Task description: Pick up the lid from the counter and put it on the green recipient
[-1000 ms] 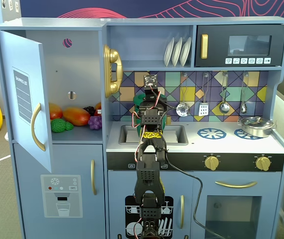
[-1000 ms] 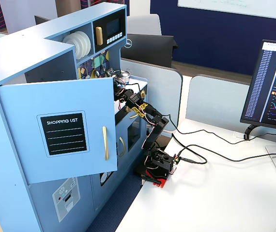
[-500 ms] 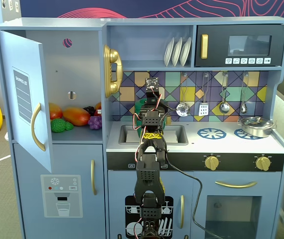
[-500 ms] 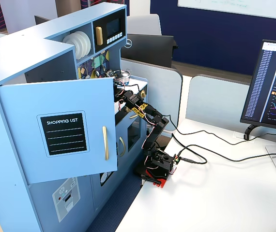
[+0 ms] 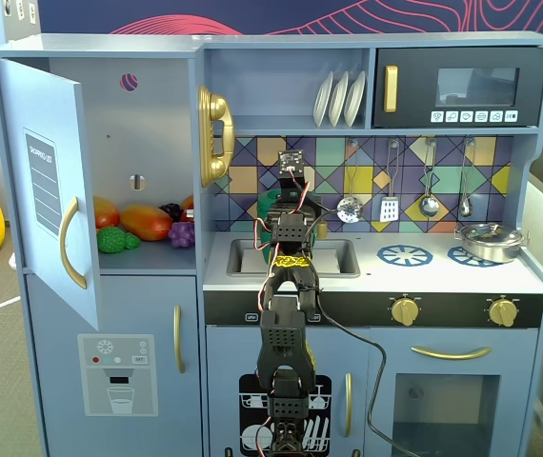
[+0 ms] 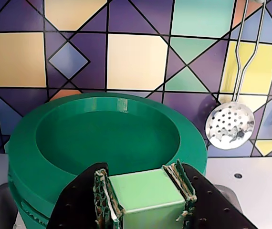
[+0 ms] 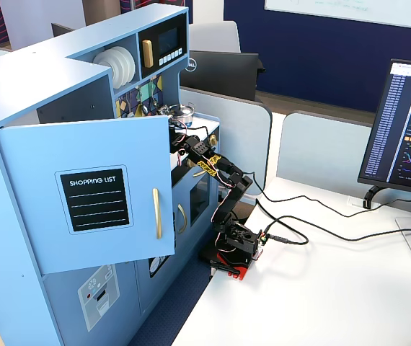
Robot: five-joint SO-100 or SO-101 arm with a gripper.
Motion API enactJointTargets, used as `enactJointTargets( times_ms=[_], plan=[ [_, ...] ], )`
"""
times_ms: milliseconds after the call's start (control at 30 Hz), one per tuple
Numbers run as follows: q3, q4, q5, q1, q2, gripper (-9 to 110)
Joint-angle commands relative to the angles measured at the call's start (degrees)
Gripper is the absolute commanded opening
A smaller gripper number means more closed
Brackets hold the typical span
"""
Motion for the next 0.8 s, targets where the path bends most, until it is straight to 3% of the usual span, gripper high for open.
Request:
enactJointTargets(
  times_ms=[0, 133, 433, 767],
  plan=[
    [0.0, 0.5, -1.1, 0.0, 2.6, 0],
    [-0.1, 0.0, -0.5, -0.6, 2.9, 3],
    [-1.1, -7.8, 2.1, -1.1, 2.8, 38],
    [-6.9, -9.1, -1.1, -0.1, 5.1, 42]
  ],
)
